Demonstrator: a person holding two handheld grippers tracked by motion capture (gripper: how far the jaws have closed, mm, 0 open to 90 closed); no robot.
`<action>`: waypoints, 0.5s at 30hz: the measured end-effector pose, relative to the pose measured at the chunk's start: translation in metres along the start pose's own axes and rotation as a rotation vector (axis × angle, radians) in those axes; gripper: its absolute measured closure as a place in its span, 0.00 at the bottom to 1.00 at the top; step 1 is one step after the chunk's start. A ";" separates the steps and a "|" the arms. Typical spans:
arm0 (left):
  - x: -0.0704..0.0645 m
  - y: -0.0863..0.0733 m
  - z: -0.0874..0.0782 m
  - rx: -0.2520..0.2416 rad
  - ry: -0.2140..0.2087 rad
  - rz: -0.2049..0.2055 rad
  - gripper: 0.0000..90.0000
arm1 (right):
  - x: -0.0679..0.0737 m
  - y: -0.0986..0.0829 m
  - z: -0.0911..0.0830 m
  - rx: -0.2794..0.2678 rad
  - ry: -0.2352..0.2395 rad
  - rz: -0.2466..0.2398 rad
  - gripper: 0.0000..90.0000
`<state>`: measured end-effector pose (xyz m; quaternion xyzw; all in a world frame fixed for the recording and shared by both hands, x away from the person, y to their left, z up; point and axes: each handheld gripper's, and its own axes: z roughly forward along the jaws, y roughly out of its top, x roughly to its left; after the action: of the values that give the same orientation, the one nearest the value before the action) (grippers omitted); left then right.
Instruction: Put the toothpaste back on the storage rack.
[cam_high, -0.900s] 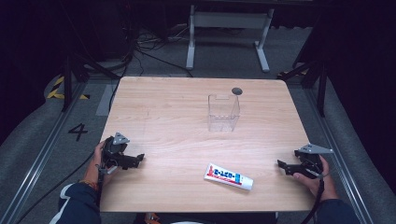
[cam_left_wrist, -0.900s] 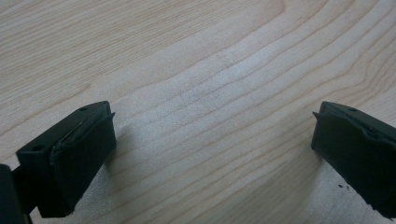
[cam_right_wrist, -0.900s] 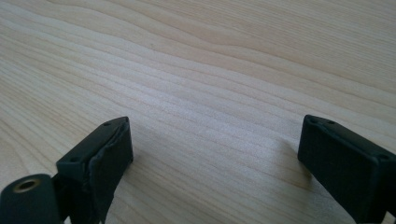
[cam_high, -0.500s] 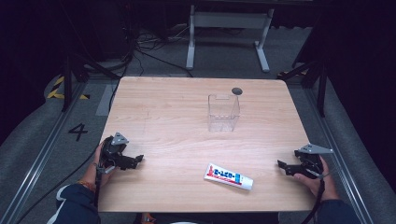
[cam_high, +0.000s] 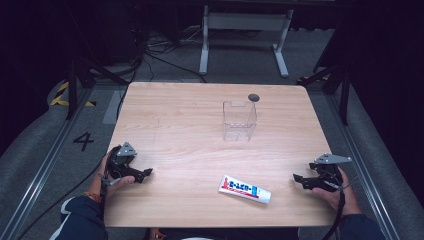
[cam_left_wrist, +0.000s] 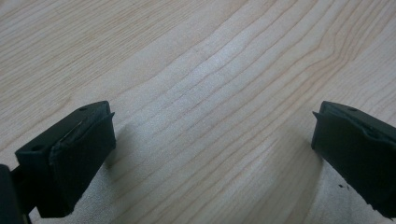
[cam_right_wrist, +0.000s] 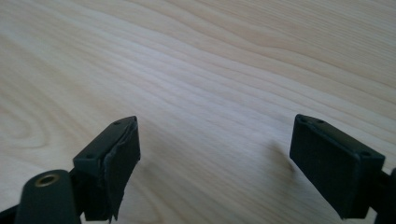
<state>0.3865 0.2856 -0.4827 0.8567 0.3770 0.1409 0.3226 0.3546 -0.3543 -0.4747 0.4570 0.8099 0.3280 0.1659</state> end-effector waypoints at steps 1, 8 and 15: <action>0.000 0.000 0.000 0.003 -0.002 -0.004 0.00 | 0.002 0.001 0.000 0.004 0.008 -0.010 0.19; 0.000 -0.001 -0.001 0.005 -0.005 -0.006 0.00 | 0.030 0.014 -0.007 -0.007 0.087 -0.112 0.22; 0.000 -0.001 -0.001 0.003 0.001 -0.005 0.00 | 0.054 0.035 -0.006 -0.009 0.166 -0.182 0.24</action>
<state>0.3852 0.2862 -0.4827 0.8561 0.3796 0.1400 0.3215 0.3451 -0.2974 -0.4449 0.3521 0.8575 0.3520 0.1297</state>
